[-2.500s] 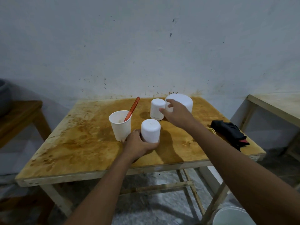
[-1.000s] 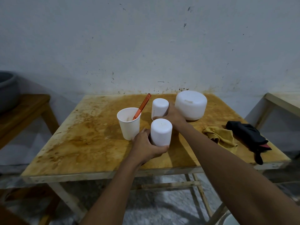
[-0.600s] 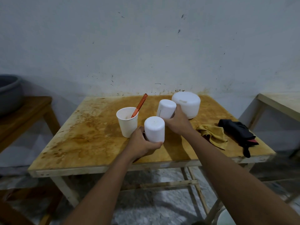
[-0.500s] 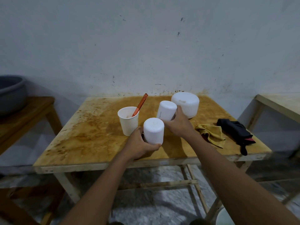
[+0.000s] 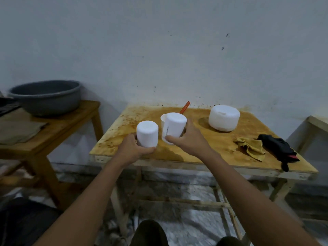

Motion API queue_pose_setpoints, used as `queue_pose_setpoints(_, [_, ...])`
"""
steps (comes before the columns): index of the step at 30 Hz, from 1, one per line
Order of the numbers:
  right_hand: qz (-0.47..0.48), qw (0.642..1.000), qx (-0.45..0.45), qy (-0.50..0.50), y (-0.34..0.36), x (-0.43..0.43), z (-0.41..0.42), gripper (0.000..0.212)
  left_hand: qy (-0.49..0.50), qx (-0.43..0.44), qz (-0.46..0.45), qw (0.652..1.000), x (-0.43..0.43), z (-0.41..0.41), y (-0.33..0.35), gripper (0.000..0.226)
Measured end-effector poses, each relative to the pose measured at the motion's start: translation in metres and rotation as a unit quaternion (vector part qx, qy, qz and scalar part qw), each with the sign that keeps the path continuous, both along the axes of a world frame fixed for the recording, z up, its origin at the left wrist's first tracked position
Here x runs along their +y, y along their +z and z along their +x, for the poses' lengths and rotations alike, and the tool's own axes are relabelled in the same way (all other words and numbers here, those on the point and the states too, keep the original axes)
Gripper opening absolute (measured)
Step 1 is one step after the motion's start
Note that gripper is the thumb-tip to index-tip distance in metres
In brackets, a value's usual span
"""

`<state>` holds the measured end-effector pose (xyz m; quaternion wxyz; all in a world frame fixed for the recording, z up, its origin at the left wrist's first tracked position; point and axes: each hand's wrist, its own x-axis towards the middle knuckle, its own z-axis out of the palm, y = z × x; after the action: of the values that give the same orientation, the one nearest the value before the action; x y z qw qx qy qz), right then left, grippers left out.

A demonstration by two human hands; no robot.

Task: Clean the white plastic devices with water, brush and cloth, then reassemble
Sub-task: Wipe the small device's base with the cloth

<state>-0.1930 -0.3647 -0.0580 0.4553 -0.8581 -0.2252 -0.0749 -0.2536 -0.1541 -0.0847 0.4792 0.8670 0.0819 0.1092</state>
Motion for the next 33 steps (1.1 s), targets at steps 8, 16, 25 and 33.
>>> queue_pose_setpoints(8, [-0.039,0.999,0.026,0.026,-0.012,0.105,0.019,0.077,0.136,-0.007,-0.010,0.991,0.075,0.001,-0.008,0.081])
queue_pose_setpoints(16, [-0.088,0.994,0.050,0.034,-0.026,0.179,0.090,0.088,0.164,0.048,0.027,0.985,0.113,0.033,-0.039,0.084])
queue_pose_setpoints(25, [-0.134,0.985,0.073,0.076,-0.037,0.216,0.124,0.104,0.179,0.050,0.032,0.982,0.116,0.046,-0.048,0.081])
queue_pose_setpoints(33, [-0.112,0.986,0.106,0.057,-0.044,0.229,0.128,0.100,0.190,0.027,0.028,0.981,0.112,0.046,-0.049,0.079])
